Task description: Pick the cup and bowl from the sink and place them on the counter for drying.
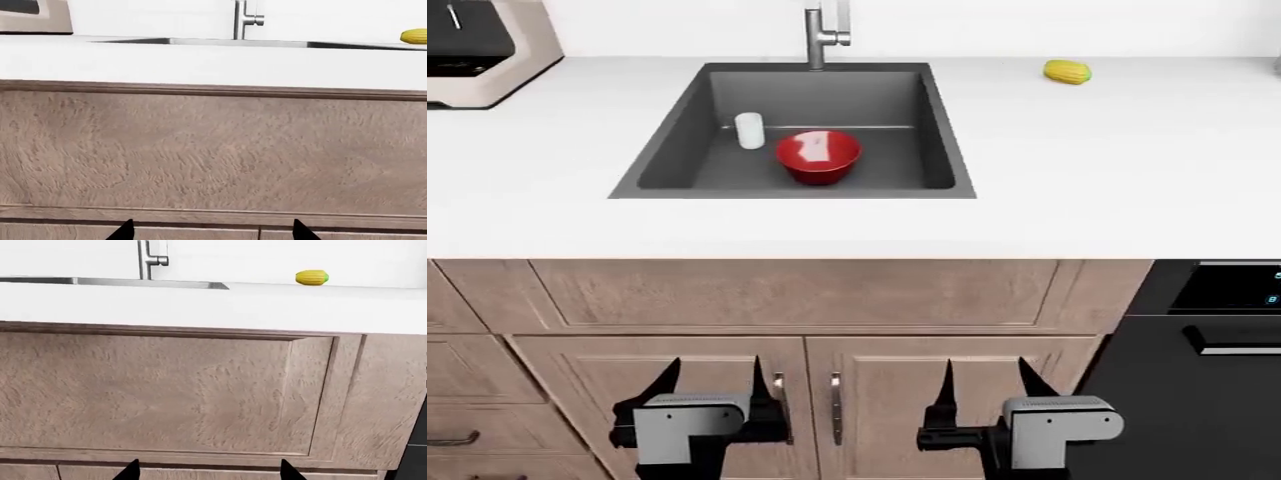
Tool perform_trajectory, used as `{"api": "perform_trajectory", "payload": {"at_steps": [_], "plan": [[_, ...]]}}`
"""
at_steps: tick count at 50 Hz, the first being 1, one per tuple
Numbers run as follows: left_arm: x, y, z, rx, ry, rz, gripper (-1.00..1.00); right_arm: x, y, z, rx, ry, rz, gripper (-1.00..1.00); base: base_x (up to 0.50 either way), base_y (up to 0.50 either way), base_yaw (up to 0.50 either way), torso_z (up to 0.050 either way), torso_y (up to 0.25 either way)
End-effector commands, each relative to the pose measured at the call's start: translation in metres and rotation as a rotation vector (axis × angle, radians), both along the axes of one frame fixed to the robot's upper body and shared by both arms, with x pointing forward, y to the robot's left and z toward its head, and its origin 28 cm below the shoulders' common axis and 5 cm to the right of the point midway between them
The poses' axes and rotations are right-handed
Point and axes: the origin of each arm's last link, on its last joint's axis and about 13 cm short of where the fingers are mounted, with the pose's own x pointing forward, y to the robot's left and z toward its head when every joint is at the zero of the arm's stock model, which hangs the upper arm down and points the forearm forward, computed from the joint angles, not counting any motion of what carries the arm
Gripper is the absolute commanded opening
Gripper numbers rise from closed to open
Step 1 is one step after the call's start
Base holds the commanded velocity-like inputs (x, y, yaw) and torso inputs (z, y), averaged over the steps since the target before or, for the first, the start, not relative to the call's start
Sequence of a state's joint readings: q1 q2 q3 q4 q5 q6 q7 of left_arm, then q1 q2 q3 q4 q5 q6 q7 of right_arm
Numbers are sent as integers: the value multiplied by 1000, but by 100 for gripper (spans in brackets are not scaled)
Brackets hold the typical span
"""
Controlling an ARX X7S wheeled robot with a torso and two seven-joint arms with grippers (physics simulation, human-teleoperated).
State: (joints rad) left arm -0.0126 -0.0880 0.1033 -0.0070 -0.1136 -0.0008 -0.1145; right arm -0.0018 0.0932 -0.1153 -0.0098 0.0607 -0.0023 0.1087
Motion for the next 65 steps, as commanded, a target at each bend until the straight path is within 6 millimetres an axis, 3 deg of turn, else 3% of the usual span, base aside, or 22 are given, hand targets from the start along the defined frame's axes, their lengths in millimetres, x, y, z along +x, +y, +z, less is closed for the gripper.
{"api": "perform_trajectory", "payload": {"at_steps": [1, 13, 56, 65], "plan": [[0, 0, -1, 5, 2, 0, 100, 0, 0, 0, -6, -2, -4, 100, 0, 500, 0, 0, 0], [0, -2, 0, 22, -11, -15, 100, -1, 0, 1, -18, -10, -12, 100, 0, 472, 0, 0, 0], [1, -2, 0, 23, -25, -23, 100, 0, 0, -1, -8, 17, -25, 100, 0, 0, 0, 48, 0], [1, -1, 0, 57, -14, 11, 100, 0, 0, -2, -11, 22, -22, 100, 0, 0, 0, 2, 0]]}}
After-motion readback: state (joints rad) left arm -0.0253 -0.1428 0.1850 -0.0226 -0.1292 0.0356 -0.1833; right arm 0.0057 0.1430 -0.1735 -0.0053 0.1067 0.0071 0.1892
